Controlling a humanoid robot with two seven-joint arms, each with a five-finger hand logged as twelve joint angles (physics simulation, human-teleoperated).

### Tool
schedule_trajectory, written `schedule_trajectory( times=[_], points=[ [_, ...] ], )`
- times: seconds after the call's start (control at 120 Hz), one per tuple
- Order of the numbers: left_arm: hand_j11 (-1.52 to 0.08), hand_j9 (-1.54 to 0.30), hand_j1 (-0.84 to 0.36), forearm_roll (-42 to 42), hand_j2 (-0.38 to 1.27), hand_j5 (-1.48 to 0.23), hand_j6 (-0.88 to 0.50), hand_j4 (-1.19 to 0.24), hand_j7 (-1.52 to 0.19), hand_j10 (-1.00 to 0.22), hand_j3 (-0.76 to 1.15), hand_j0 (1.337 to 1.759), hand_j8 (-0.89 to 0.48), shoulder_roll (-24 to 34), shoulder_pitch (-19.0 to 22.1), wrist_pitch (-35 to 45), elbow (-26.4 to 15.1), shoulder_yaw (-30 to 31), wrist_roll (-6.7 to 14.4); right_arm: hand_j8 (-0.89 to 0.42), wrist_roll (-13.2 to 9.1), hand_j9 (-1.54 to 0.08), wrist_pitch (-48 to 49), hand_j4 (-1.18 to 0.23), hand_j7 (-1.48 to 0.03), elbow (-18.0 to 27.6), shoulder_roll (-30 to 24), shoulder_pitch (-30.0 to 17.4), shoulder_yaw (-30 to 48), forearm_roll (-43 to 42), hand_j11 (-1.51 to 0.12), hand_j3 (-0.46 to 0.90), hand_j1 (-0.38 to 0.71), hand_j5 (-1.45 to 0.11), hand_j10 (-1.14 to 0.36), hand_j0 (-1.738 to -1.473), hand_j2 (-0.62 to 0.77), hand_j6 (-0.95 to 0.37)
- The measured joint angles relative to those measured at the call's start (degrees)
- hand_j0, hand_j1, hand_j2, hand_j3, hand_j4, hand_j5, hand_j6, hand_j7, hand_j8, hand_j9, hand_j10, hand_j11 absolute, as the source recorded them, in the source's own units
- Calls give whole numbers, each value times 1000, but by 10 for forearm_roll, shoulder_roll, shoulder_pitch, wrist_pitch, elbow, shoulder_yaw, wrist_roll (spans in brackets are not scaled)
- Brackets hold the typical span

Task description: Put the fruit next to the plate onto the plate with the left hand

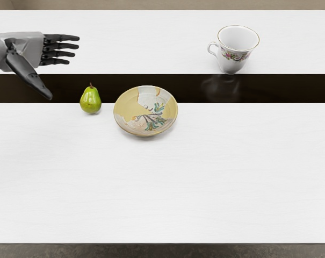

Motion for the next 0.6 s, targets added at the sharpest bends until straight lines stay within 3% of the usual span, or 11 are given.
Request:
schedule_trajectory(
  times=[0.25,0.308,0.392,0.45,0.517,0.6],
  points=[
    [-24,-25,328,1,5,-25,-21,-21,-25,-21,0,1658,-21,-1,-6,0,-1,-3,7,0,-1,0,0,0,0,0,0,2,0,0,0,0,-349,0,0,-1658,0,0],
    [-24,-25,328,2,5,-25,-21,-21,-25,-20,0,1658,-21,-13,-11,0,-1,-5,52,0,-1,0,0,0,0,0,0,2,0,0,0,0,-349,0,0,-1658,0,0],
    [-24,-25,328,21,5,-25,-21,-21,-25,-20,0,1658,-21,-55,-45,0,0,-9,158,0,0,0,0,0,0,0,0,2,0,0,0,0,-349,0,0,-1658,0,0],
    [-25,-25,327,67,5,-25,-21,-21,-25,-20,0,1658,-21,-93,-64,0,0,-11,214,0,0,0,0,0,0,0,0,2,0,0,0,0,-349,0,0,-1658,0,0],
    [-24,-25,327,122,4,-25,-22,-22,-25,-21,0,1658,-22,-107,-91,0,0,-12,250,0,0,0,0,0,0,0,0,2,0,0,0,0,-349,0,0,-1658,0,0],
    [-25,-25,327,173,4,-25,-22,-22,-25,-21,0,1658,-22,-114,-120,0,0,-13,272,0,0,0,0,0,0,0,0,2,0,0,0,0,-349,0,0,-1658,0,0]
  ],
)
